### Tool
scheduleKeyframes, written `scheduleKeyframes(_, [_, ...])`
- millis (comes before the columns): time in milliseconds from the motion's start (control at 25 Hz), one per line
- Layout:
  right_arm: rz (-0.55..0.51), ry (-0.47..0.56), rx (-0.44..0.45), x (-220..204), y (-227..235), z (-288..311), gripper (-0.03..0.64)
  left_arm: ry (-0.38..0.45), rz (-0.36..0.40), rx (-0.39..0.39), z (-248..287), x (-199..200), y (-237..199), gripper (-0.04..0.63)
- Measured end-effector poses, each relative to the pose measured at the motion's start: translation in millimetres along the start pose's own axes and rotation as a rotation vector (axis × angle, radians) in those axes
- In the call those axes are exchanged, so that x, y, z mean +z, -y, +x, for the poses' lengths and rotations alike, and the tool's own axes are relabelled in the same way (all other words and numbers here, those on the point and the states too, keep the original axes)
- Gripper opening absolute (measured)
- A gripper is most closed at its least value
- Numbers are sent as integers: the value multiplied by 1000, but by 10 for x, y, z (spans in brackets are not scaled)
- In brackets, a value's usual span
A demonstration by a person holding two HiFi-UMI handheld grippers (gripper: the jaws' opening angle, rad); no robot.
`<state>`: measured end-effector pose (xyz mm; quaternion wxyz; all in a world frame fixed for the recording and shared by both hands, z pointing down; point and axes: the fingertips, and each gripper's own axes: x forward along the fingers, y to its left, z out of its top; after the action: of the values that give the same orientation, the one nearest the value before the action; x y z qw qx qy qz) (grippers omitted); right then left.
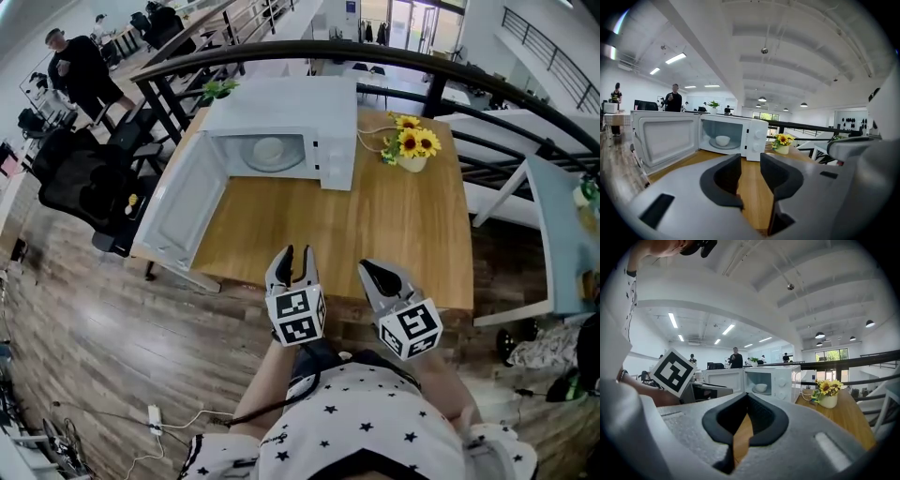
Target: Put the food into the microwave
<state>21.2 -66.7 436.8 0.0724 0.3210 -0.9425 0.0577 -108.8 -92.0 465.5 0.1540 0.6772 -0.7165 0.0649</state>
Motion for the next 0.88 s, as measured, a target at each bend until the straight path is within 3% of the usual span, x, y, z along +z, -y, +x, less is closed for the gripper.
scheduleKeyframes(280, [5, 26, 8, -7, -134, -258, 6, 50, -1, -1, -472, 15, 180, 53])
scheduleKeyframes(880, [14, 42, -9, -40, -168, -526, 6, 83, 17, -72, -817, 33, 420, 20])
